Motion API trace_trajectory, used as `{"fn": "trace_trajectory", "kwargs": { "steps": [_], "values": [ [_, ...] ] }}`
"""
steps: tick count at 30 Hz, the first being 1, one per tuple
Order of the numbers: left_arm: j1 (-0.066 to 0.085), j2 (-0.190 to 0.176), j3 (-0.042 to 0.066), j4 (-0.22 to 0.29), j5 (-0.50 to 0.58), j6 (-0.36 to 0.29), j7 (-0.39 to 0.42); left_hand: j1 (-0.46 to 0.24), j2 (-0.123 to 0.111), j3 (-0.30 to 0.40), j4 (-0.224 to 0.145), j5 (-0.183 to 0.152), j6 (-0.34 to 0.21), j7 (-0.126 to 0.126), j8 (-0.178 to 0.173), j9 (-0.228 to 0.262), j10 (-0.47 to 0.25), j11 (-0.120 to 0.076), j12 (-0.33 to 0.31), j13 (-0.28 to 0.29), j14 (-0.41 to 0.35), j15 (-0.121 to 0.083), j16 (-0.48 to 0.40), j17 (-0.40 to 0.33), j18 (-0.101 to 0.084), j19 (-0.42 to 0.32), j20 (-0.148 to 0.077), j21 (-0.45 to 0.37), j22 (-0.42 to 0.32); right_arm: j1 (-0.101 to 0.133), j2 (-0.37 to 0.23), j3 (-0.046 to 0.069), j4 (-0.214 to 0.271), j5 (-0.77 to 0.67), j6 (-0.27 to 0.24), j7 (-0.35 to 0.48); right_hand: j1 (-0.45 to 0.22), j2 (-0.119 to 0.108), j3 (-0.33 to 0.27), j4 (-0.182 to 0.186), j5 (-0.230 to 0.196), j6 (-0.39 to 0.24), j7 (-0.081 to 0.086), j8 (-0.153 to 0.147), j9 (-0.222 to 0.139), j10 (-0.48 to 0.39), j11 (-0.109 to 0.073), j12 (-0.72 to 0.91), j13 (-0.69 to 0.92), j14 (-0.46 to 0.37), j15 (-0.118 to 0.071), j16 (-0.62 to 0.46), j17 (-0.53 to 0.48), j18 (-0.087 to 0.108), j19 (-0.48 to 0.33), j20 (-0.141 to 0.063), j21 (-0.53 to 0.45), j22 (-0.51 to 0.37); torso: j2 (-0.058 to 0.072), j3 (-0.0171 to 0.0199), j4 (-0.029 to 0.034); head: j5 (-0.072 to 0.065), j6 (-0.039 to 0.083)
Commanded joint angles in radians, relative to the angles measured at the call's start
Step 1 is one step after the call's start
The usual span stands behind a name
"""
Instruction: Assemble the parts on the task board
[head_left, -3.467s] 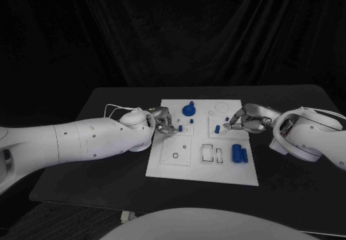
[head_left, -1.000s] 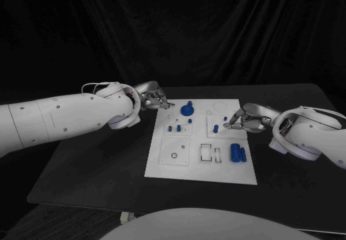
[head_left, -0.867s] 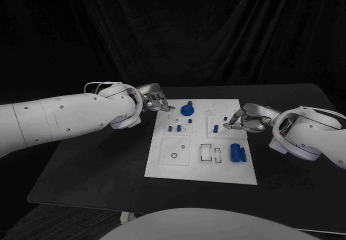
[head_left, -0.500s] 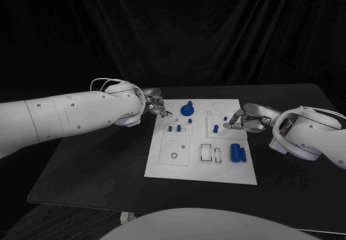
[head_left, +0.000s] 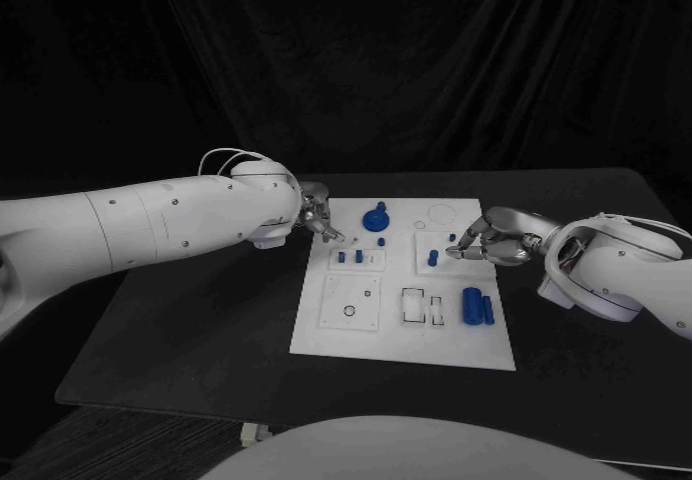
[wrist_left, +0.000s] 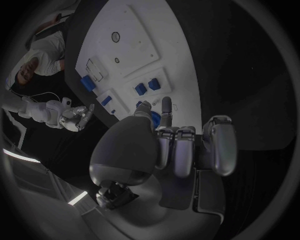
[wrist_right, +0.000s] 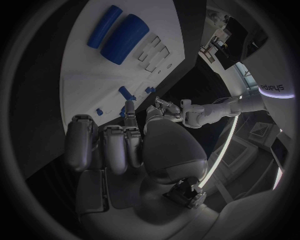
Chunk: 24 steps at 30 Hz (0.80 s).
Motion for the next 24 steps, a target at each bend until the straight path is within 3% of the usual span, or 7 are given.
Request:
{"fn": "trace_trajectory", "kwargs": {
  "steps": [1, 4, 13, 17, 24],
  "values": [
    [-0.003, 0.012, 0.001, -0.013, 0.021, 0.048, 0.015, -0.020, 0.001, 0.005, 0.001, -0.059, 0.017, 0.003, -0.017, -0.011, 0.094, 0.004, 0.002, 0.253, 0.102, 0.003, 0.003, 0.263, -0.002, 0.006, 0.002, -0.001, 0.194, -0.003, 0.001, 0.001, 0.000, -0.001, 0.004, -0.004, 0.009, 0.004, -0.006, 0.001, 0.002, 0.005, 0.003, -0.004, -0.002, 0.033, -0.006, -0.003, -0.005, 0.072, -0.005, -0.002, 0.134, 0.018, -0.007, 0.002, -0.002, 0.187, -0.001, 0.0010, 0.0003, 0.001, 0.000],
    [-0.005, 0.020, 0.001, -0.022, 0.026, 0.050, 0.018, -0.033, 0.001, 0.005, 0.001, -0.110, 0.026, 0.004, -0.027, -0.019, 0.094, 0.006, 0.002, 0.254, 0.102, 0.004, 0.003, 0.263, -0.002, 0.006, 0.004, -0.001, 0.194, -0.003, 0.002, 0.001, -0.001, -0.001, 0.004, -0.004, 0.009, 0.004, -0.006, 0.001, 0.002, 0.005, 0.003, -0.004, -0.002, 0.033, -0.006, -0.003, -0.005, 0.072, -0.005, -0.002, 0.134, 0.018, -0.007, 0.002, -0.002, 0.187, -0.001, 0.0012, 0.0002, 0.001, 0.000],
    [-0.020, 0.033, 0.001, -0.040, 0.029, 0.051, 0.023, -0.032, 0.000, 0.008, -0.002, -0.133, 0.030, 0.004, -0.035, -0.024, 0.093, 0.006, 0.000, 0.252, 0.102, 0.005, 0.003, 0.263, -0.001, 0.005, 0.004, -0.003, 0.194, -0.003, 0.001, 0.001, -0.001, -0.001, 0.005, -0.004, 0.009, 0.004, -0.006, 0.001, 0.002, 0.005, 0.003, -0.004, -0.002, 0.033, -0.006, -0.003, -0.005, 0.072, -0.005, -0.002, 0.134, 0.018, -0.007, 0.002, -0.002, 0.187, -0.002, 0.0019, 0.0000, 0.000, 0.000],
    [-0.026, 0.037, 0.001, -0.045, 0.030, 0.048, 0.025, -0.015, 0.000, 0.018, -0.008, -0.119, 0.030, 0.004, -0.042, -0.028, 0.090, 0.006, -0.004, 0.249, 0.102, 0.005, 0.003, 0.263, -0.001, 0.003, 0.005, -0.005, 0.193, -0.003, 0.001, 0.001, -0.001, -0.001, 0.005, -0.004, 0.009, 0.004, -0.006, 0.001, 0.002, 0.005, 0.003, -0.004, -0.002, 0.033, -0.006, -0.003, -0.005, 0.072, -0.005, -0.002, 0.134, 0.018, -0.007, 0.002, -0.002, 0.187, -0.002, 0.0019, 0.0003, -0.001, 0.000],
    [-0.032, 0.043, 0.001, -0.047, 0.030, 0.041, 0.029, 0.004, -0.004, 0.032, -0.008, -0.063, 0.031, 0.004, -0.055, -0.035, 0.087, 0.007, -0.009, 0.245, 0.102, 0.005, 0.003, 0.263, 0.000, 0.000, 0.005, -0.012, 0.191, -0.003, 0.000, 0.001, -0.001, -0.001, 0.006, -0.005, 0.009, 0.004, -0.006, 0.001, 0.002, 0.005, 0.003, -0.004, -0.002, 0.033, -0.006, -0.003, -0.005, 0.072, -0.005, -0.002, 0.134, 0.018, -0.007, 0.002, -0.002, 0.187, -0.002, 0.0018, 0.0008, -0.001, 0.000]
  ]
}}
